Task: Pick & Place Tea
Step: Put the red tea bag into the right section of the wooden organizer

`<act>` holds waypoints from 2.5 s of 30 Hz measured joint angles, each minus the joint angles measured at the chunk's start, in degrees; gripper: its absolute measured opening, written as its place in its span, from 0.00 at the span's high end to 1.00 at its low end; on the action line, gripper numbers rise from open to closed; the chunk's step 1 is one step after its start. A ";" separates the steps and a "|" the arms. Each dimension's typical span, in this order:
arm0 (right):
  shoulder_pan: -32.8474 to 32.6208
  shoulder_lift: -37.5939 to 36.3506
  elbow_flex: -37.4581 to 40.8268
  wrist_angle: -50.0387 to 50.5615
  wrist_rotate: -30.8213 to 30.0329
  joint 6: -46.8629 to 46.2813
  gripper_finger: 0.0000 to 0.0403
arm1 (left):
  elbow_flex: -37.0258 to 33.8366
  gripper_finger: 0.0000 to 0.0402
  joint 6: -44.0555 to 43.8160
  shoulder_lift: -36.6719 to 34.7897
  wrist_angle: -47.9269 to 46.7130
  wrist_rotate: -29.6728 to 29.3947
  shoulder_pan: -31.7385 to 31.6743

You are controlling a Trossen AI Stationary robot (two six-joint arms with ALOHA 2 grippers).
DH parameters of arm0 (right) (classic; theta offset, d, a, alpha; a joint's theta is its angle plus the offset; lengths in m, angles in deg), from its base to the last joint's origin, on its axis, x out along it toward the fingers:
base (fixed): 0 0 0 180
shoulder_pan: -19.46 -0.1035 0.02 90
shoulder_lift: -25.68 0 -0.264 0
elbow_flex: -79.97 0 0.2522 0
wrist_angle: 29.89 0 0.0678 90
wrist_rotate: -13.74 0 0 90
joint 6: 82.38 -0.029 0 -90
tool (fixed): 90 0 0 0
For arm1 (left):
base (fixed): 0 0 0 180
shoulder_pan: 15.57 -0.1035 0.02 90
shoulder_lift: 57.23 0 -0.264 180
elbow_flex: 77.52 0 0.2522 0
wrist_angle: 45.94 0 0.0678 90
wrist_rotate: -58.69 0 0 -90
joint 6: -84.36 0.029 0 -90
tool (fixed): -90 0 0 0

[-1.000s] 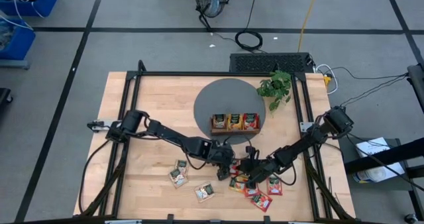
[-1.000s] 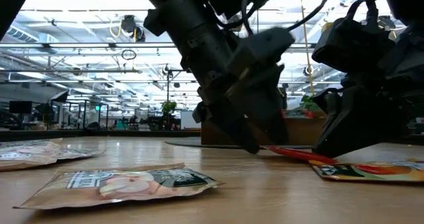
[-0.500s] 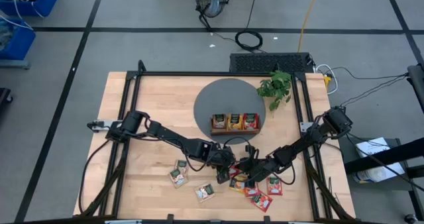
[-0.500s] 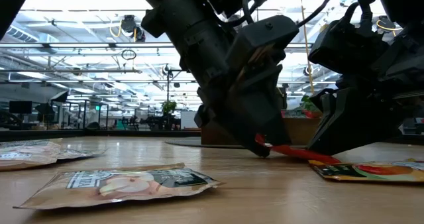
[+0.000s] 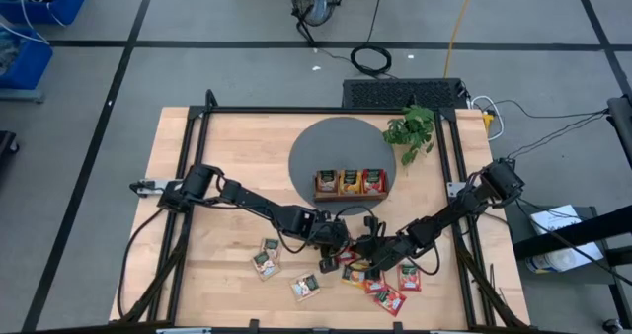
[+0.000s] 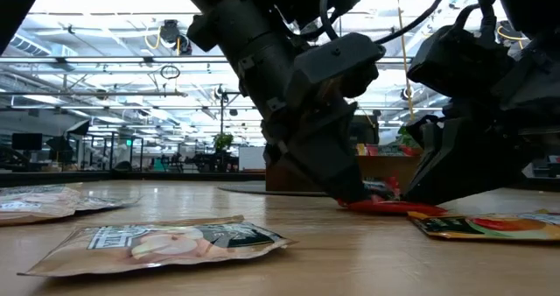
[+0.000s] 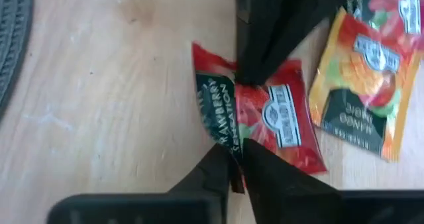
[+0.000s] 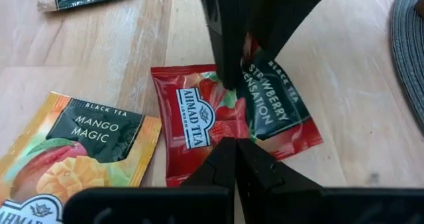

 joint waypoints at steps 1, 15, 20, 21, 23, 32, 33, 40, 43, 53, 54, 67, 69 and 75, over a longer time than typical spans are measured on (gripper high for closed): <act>0.00 -0.71 0.00 0.10 0.15 0.83 1.00 | -0.03 0.93 0.85 -0.13 -0.01 -0.01 0.03; -10.89 -20.09 0.05 -4.86 -13.64 12.33 0.99 | 0.05 0.99 11.77 -6.18 -0.24 -8.93 1.92; -11.65 -20.05 0.02 -7.81 -20.23 17.08 0.93 | 0.12 0.97 16.57 -10.28 0.33 -16.40 4.11; -11.61 -20.13 0.02 -8.83 -22.82 18.27 0.91 | 0.16 0.98 17.39 -10.93 0.01 -18.06 4.69; -11.58 -20.22 0.01 -11.18 -27.51 21.30 0.88 | 0.16 0.99 18.52 -11.37 -0.05 -20.97 5.76; -8.41 -20.27 -0.04 -19.48 -22.66 22.53 0.70 | 0.14 0.99 18.47 -10.51 -1.53 -27.52 7.80; -7.74 -20.27 -0.04 -19.00 -21.34 21.36 0.69 | 0.14 0.99 17.95 -10.51 -1.34 -27.57 7.79; -3.24 -20.24 -0.04 -14.80 -9.85 13.55 0.62 | 0.16 0.99 17.27 -10.51 -1.21 -27.63 8.09; -2.20 -20.24 -0.04 -14.26 -7.35 13.08 0.62 | 0.16 0.98 17.15 -10.51 -1.28 -27.61 8.07; -2.04 -20.24 -0.50 -14.51 -7.52 17.52 0.68 | 0.16 0.98 16.45 -10.51 -1.35 -27.53 7.61; -1.91 -20.24 -1.10 -14.22 -7.48 18.64 0.68 | 0.16 0.99 16.27 -10.51 -1.40 -27.52 7.61; 1.85 -19.61 -24.40 33.04 -2.26 12.19 0.68 | 0.16 0.98 11.50 -10.51 -7.57 -26.91 7.43; 2.99 -19.61 -24.81 32.71 1.56 11.93 0.68 | 0.16 0.99 11.50 -10.51 -7.57 -27.10 7.37; 4.62 -19.61 -24.76 33.64 3.13 10.45 0.68 | 0.16 0.98 11.32 -10.51 -7.31 -28.55 7.05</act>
